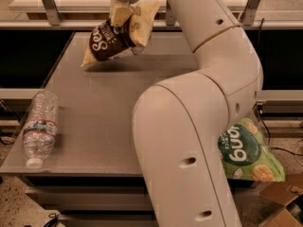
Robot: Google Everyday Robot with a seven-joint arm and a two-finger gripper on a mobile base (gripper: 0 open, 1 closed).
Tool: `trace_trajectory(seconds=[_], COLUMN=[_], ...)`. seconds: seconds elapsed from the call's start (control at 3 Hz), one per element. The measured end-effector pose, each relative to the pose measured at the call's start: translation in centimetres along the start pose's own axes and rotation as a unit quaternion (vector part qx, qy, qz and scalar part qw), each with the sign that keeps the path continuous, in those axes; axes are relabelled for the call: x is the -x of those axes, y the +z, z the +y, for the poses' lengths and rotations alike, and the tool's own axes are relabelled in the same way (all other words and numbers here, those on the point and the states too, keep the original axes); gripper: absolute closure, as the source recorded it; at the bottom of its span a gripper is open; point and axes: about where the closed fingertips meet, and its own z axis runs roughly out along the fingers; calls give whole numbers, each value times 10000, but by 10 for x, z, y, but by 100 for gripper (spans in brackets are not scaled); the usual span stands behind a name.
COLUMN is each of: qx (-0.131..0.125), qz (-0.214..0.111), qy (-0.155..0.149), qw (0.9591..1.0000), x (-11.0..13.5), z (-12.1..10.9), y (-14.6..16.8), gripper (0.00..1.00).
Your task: Move brown chip bag near water bottle
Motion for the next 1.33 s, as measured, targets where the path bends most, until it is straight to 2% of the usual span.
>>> trace_trajectory(seconds=[0.67, 1.0, 1.33], qx=[-11, 21, 138], qz=[-335, -480, -472], qy=[-358, -403, -133], qw=[9988, 9980, 9987], x=[40, 53, 55], z=[10, 21, 64], y=[-28, -40, -53], gripper=[100, 100, 100])
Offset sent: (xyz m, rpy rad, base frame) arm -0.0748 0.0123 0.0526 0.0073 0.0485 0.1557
